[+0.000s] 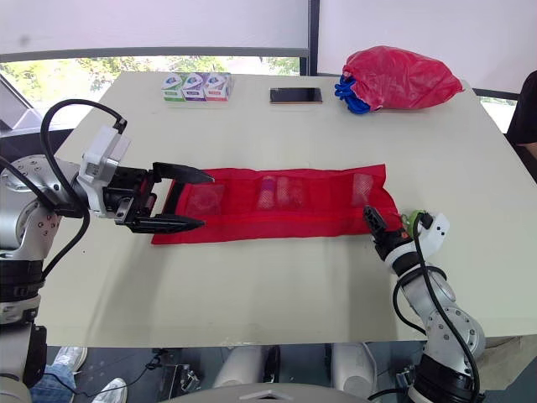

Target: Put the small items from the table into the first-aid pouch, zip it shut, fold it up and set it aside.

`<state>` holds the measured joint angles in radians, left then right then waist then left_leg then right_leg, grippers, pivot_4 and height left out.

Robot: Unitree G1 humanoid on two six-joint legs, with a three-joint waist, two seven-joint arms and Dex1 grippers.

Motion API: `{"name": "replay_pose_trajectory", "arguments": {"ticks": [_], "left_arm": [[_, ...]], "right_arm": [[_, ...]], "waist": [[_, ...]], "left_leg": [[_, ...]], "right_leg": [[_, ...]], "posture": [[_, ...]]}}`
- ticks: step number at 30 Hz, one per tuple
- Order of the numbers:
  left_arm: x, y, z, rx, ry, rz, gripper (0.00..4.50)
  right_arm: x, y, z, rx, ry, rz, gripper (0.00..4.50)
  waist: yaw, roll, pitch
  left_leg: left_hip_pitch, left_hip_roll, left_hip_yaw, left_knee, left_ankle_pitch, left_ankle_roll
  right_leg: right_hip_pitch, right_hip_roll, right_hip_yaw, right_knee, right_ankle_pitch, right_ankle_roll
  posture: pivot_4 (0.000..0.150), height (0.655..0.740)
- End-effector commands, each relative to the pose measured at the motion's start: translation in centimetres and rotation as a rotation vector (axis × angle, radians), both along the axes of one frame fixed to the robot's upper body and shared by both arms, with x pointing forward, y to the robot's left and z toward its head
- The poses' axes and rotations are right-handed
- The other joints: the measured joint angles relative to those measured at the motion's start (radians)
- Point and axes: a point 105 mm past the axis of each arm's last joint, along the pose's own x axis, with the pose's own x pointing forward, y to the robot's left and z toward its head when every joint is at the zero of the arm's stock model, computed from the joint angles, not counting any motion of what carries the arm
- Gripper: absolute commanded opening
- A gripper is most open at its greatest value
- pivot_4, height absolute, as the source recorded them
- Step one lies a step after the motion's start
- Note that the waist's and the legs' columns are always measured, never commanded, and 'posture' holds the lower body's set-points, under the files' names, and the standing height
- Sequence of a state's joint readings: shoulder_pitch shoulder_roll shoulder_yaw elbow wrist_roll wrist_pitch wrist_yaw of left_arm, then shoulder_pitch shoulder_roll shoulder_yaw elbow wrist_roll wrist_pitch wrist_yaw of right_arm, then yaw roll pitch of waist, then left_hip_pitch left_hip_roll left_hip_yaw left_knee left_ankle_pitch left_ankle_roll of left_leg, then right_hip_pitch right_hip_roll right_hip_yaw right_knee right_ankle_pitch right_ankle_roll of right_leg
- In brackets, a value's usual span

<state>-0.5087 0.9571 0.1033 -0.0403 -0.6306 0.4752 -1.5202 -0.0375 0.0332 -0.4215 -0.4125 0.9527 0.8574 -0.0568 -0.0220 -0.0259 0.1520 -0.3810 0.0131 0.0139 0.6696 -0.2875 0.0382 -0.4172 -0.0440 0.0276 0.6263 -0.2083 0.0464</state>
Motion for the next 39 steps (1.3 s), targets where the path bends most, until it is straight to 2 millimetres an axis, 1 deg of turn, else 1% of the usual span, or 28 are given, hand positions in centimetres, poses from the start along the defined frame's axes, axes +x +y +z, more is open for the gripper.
{"name": "replay_pose_trajectory", "arguments": {"ticks": [1,4,7,11,12,15,19,22,24,26,28,29,31,34,36,39], "left_arm": [[-0.4,-0.7,0.9,0.003,-0.040,-0.039,4.48],[-0.4,-0.8,0.9,0.001,-0.043,-0.044,4.50],[-0.4,-1.0,0.9,-0.001,-0.044,-0.050,4.50],[-0.3,-1.3,1.0,-0.004,-0.051,-0.058,4.50],[-0.3,-1.4,1.0,-0.005,-0.052,-0.061,4.50],[-0.4,-1.6,1.0,-0.007,-0.053,-0.067,4.50],[-0.5,-1.8,1.1,-0.009,-0.051,-0.073,4.50],[-0.6,-2.0,1.1,-0.011,-0.047,-0.083,4.50],[-0.6,-2.2,1.1,-0.013,-0.045,-0.095,4.50],[-0.6,-2.4,1.2,-0.015,-0.044,-0.104,4.50],[-0.5,-2.6,1.2,-0.016,-0.045,-0.114,4.50],[-0.5,-2.6,1.3,-0.016,-0.045,-0.117,4.50],[-0.4,-2.8,1.3,-0.017,-0.047,-0.124,4.50],[-0.3,-2.9,1.4,-0.016,-0.049,-0.128,4.50],[-0.2,-2.9,1.5,-0.015,-0.050,-0.130,4.50],[-0.2,-3.0,1.5,-0.012,-0.053,-0.127,4.50]], "right_arm": [[0.2,-0.1,0.6,0.033,-0.021,-0.019,4.25],[0.3,-0.6,0.5,0.038,-0.025,-0.048,3.35],[0.1,-1.0,0.5,0.019,-0.030,-0.055,2.11],[-0.8,-1.7,0.2,-0.006,-0.029,-0.048,0.20],[-1.2,-2.0,0.1,-0.012,-0.029,-0.048,0.09],[-2.3,-3.2,0.1,-0.029,-0.030,-0.052,0.09],[-4.5,-5.4,0.2,-0.037,-0.014,-0.077,0.09],[-6.6,-7.3,0.4,-0.096,0.008,-0.063,0.09],[-7.7,-8.4,0.8,-0.153,0.013,-0.032,0.09],[-8.4,-9.1,1.1,-0.238,0.017,0.008,0.09],[-8.5,-9.4,1.9,-0.399,-0.017,0.080,0.09],[-8.5,-9.3,2.5,-0.464,-0.050,0.116,0.09],[-8.1,-8.2,4.4,-0.550,-0.157,0.200,0.09],[-8.0,-5.2,7.4,-0.585,-0.312,0.357,0.09],[-8.2,-3.0,8.5,-0.628,-0.379,0.488,0.09],[-8.1,-0.1,9.3,-0.701,-0.439,0.641,0.09]], "waist": [[0.000,0.000,0.000],[0.000,0.001,0.000],[0.000,0.001,0.001],[0.001,0.000,0.000],[0.005,0.000,0.000],[0.008,0.000,0.000],[0.013,0.001,0.001],[0.012,0.001,0.001],[0.010,0.001,0.001],[0.009,0.002,0.001],[0.009,0.002,0.001],[0.009,0.002,0.001],[0.007,0.002,0.001],[0.004,0.002,0.001],[0.004,0.002,0.002],[0.009,0.001,0.002]], "left_leg": [[0.000,0.000,0.000,0.000,0.000,0.000],[0.000,-0.001,0.000,0.000,0.000,0.000],[0.000,-0.001,0.000,0.000,0.000,0.000],[-0.001,-0.001,0.000,0.000,0.000,0.000],[-0.001,-0.001,-0.001,0.000,0.000,0.000],[-0.001,-0.002,-0.001,0.000,0.000,0.000],[-0.002,-0.003,-0.002,0.000,0.000,0.000],[-0.002,-0.003,-0.002,0.000,-0.001,0.001],[-0.001,-0.003,-0.002,0.000,-0.001,0.001],[0.000,-0.003,-0.001,0.000,-0.001,0.001],[0.001,-0.003,0.000,0.000,-0.001,0.001],[0.001,-0.003,0.000,0.000,0.000,0.001],[0.001,-0.003,0.000,0.001,0.000,0.001],[0.002,-0.002,0.000,0.001,0.000,0.001],[0.002,-0.002,0.000,0.001,0.000,0.001],[0.001,-0.001,-0.001,0.001,0.000,0.001]], "right_leg": [[0.000,0.000,0.000,0.000,0.000,0.000],[0.000,0.000,0.000,0.000,0.000,0.000],[0.000,0.000,0.000,0.000,0.000,0.000],[0.000,0.000,0.000,0.000,0.000,0.000],[0.000,0.000,0.000,0.000,0.000,0.000],[0.000,0.000,0.000,0.000,0.000,0.000],[0.000,-0.002,0.000,-0.001,0.000,0.000],[0.001,-0.002,0.000,-0.002,0.000,0.001],[0.002,-0.002,0.000,-0.002,-0.002,0.001],[0.002,-0.002,0.000,-0.002,-0.003,0.002],[0.003,-0.002,0.000,-0.002,-0.003,0.003],[0.003,-0.002,0.001,-0.001,-0.004,0.003],[0.003,-0.002,0.001,-0.001,-0.004,0.003],[0.003,0.001,0.001,-0.001,-0.003,0.004],[0.003,0.001,0.001,-0.001,-0.003,0.004],[0.003,0.001,0.000,-0.001,-0.003,0.004]], "posture": [[0.150,0.7400],[0.150,0.7400],[0.150,0.7400],[0.150,0.7400],[0.150,0.7400],[0.150,0.7400],[0.150,0.7400],[0.150,0.7400],[0.150,0.7400],[0.150,0.7400],[0.150,0.7400],[0.150,0.7400],[0.150,0.7400],[0.150,0.7400],[0.150,0.7400],[0.150,0.7400]]}}
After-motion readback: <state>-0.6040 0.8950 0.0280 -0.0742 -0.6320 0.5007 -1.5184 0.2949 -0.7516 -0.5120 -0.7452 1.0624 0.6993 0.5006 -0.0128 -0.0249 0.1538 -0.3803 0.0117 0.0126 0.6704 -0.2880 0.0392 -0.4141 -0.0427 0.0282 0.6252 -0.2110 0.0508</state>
